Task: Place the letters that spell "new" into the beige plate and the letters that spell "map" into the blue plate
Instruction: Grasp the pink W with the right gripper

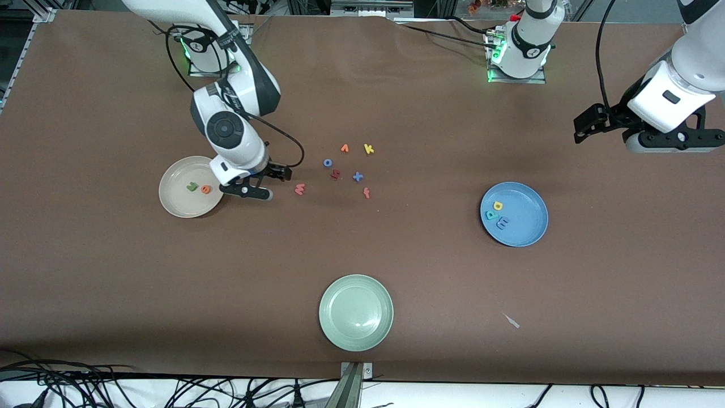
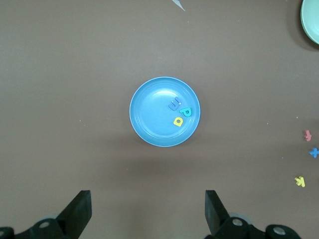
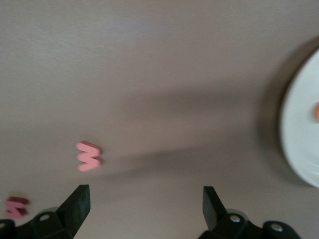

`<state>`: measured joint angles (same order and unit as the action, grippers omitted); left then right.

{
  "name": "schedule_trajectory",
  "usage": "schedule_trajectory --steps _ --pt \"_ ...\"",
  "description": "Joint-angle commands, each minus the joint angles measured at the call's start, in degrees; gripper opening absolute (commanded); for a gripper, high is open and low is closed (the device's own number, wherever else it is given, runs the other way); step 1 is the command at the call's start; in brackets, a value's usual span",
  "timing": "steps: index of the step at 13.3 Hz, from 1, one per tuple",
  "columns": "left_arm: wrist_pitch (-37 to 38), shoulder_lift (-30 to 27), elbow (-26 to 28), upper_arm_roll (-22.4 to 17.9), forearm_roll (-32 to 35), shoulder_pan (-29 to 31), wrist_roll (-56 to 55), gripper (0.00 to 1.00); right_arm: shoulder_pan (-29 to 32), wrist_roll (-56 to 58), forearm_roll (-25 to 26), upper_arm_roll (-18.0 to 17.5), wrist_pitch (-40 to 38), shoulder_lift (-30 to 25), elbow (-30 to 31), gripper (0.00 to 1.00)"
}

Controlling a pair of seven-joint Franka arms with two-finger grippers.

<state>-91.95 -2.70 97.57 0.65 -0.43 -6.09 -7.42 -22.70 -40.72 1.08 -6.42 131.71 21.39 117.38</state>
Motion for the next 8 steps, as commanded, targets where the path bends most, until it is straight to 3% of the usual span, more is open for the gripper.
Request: schedule_trajectory --steps 1,8 --pt "0.0 -0.7 0.3 -0.7 1.2 -1.1 3.0 1.0 -0.3 -6.7 -0.7 -2.4 2.3 6.8 -5.7 1.0" --pt "1.8 0.1 -0.7 -1.0 1.3 -0.3 2.8 1.0 -1.9 -9.1 -0.7 -2.4 6.9 11.7 -6.7 0.99"
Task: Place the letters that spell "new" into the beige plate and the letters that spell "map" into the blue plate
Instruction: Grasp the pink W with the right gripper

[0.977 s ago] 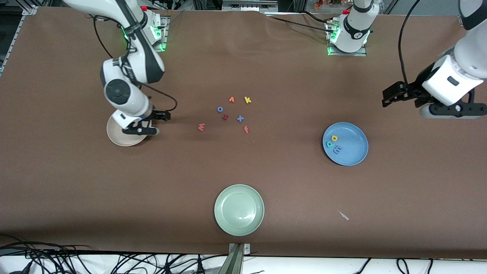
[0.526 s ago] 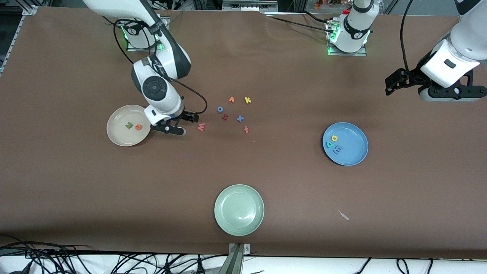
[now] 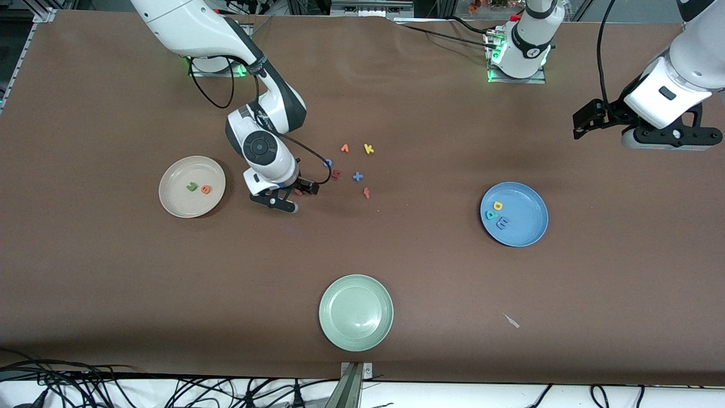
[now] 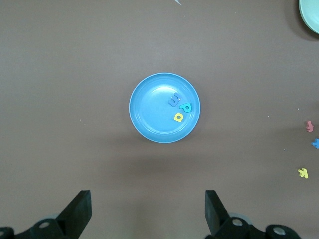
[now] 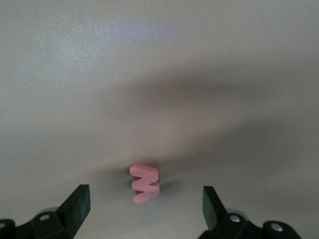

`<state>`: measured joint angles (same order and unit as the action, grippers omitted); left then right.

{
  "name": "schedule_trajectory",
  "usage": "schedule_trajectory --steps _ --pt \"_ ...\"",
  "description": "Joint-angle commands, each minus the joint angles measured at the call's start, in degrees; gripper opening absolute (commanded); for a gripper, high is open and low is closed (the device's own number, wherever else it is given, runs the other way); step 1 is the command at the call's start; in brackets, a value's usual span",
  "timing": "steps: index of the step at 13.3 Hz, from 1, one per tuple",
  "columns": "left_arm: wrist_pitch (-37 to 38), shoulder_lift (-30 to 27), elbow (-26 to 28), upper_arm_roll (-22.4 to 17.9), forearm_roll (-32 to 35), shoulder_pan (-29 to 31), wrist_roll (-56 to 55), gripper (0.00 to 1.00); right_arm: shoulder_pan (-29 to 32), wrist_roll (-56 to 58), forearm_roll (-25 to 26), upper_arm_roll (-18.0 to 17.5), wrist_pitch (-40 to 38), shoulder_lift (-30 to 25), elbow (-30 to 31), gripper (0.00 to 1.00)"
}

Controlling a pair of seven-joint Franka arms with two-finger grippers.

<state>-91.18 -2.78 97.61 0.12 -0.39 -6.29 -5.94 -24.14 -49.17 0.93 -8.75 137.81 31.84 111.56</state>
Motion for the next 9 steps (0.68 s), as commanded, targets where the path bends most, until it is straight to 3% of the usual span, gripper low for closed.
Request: schedule_trajectory --steps 1,6,9 --pt "1.0 0.1 -0.8 -0.7 1.3 0.0 1.4 1.0 -0.5 -0.1 -0.6 0.0 0.9 1.3 -0.9 0.99" --pt "1.1 0.1 -0.8 -0.7 1.2 0.3 1.4 1.0 -0.5 -0.1 -0.6 0.0 2.0 2.3 -0.6 0.86" --pt "1.2 0.1 -0.8 -0.7 1.2 0.6 1.4 1.0 -0.5 0.1 -0.6 0.0 2.1 2.3 -0.2 0.72"
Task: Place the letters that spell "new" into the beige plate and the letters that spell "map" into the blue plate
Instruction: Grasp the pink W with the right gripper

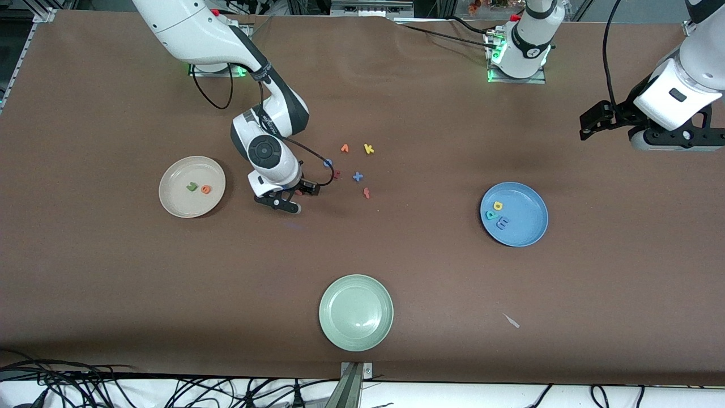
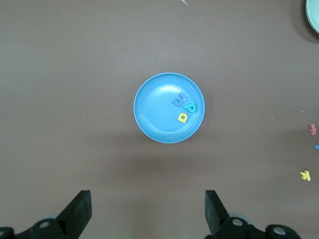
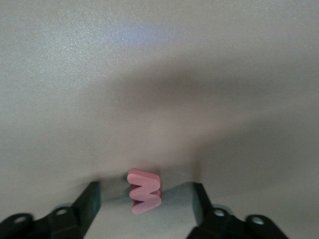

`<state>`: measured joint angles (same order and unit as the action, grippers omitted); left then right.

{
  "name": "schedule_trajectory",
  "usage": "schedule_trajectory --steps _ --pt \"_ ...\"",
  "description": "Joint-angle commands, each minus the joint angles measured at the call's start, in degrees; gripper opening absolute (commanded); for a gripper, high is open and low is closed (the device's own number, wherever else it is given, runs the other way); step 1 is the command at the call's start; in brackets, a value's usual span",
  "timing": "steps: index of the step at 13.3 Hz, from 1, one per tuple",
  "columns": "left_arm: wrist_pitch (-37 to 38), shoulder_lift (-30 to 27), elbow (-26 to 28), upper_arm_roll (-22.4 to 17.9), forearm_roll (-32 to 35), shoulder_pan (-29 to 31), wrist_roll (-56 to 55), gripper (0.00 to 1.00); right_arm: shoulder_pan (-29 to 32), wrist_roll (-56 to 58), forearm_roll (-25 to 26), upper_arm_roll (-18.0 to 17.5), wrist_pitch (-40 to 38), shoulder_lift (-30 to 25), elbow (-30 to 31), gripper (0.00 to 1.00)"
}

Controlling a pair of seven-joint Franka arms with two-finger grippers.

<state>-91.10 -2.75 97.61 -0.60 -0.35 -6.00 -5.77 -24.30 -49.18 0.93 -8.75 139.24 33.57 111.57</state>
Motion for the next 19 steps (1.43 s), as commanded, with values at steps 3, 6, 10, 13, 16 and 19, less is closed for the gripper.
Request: schedule_trajectory --steps 3,6,10,13,16,19 --pt "1.4 0.1 -0.9 0.1 1.1 0.2 1.1 1.0 -0.4 0.1 -0.6 -0.1 0.6 0.4 -0.2 0.55" --pt "2.1 0.6 -2.2 0.1 1.1 0.2 1.0 1.0 -0.4 0.1 -0.6 -0.5 0.6 0.4 -0.2 0.42" --pt "2.2 1.3 -3.2 0.4 1.2 -0.1 0.9 1.0 -0.4 0.2 -0.6 -0.5 0.2 0.3 -0.2 0.24" --pt "2.5 1.3 -3.2 0.2 1.2 0.2 1.1 1.0 -0.3 0.7 -0.5 -0.4 -1.0 -0.9 -1.0 0.15" --pt "2.6 1.3 -3.3 0.4 1.2 0.1 1.0 1.0 0.4 8.6 -0.4 1.9 -12.4 -4.7 -3.0 0.12" --pt "2.6 1.3 -3.3 0.4 1.2 0.1 1.0 1.0 0.4 20.8 -0.3 7.2 -21.1 -8.6 -2.3 0.12"
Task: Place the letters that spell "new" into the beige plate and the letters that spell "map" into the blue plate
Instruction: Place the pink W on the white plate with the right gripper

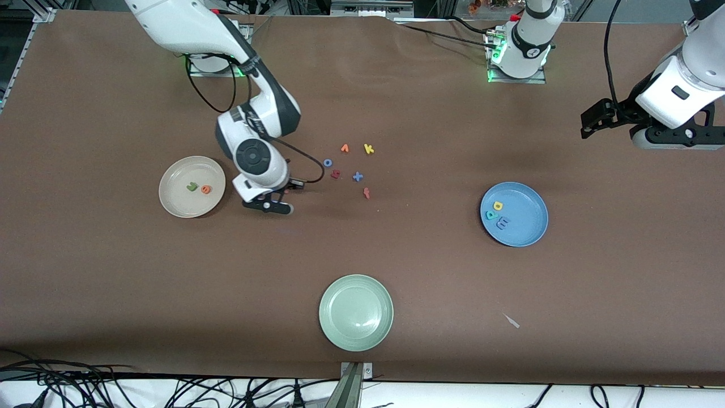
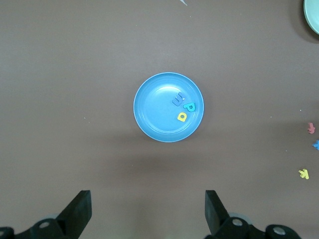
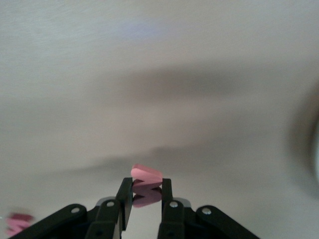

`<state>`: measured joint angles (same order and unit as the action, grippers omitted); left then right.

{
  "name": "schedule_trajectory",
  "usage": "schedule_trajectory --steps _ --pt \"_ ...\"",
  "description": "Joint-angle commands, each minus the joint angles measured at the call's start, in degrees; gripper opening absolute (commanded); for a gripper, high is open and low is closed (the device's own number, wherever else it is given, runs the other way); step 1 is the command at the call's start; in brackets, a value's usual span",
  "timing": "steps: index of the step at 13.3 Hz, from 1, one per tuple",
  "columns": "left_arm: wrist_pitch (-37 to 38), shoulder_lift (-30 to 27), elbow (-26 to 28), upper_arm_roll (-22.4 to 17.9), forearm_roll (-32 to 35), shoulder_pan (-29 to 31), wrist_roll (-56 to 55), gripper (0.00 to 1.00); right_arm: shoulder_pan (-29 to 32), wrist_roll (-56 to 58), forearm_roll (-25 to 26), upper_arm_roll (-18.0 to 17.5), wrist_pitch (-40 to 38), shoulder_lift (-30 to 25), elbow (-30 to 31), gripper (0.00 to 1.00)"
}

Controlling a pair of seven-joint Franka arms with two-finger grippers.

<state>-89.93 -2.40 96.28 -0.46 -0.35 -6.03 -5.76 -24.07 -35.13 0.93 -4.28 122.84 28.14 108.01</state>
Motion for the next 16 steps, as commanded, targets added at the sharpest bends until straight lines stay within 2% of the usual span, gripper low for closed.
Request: schedule_trajectory --steps 1,3,4,6,9,13,14,15,16 --pt "1.5 0.9 -2.0 0.3 1.2 0.1 1.0 1.0 0.2 9.9 -0.3 4.8 -7.7 -4.0 1.3 0.12" --pt "1.4 0.9 -2.0 0.2 1.2 0.1 1.1 1.0 0.2 17.5 -0.2 9.8 -11.4 -5.2 2.0 0.12" --pt "1.5 0.9 -2.0 0.1 1.1 0.2 1.3 1.0 0.2 22.5 -0.1 12.7 -10.2 -6.9 4.5 0.12" --pt "1.5 0.9 -2.0 0.0 1.2 0.2 2.2 1.0 0.2 28.5 0.0 15.9 -6.2 -9.7 9.2 0.12" --pt "1.5 0.9 -2.0 0.0 1.2 0.2 2.2 1.0 0.2 30.6 0.2 16.8 6.2 -13.5 19.5 0.13" --pt "1.9 0.9 -2.1 0.0 1.2 0.1 2.2 1.0 0.2 36.9 0.2 19.6 10.8 -15.0 23.8 0.18" --pt "1.9 0.9 -2.2 0.0 1.2 0.2 2.2 1.0 0.2 36.8 0.1 19.6 10.7 -14.6 23.6 0.54" --pt "2.2 0.9 -2.3 -0.1 1.2 0.2 2.2 1.0 0.2 36.6 0.0 19.6 10.3 -14.6 23.2 1.0" --pt "2.2 1.0 -2.3 -0.1 1.2 0.2 2.2 1.0 0.2 36.1 -0.1 19.6 9.6 -14.7 22.3 1.0"
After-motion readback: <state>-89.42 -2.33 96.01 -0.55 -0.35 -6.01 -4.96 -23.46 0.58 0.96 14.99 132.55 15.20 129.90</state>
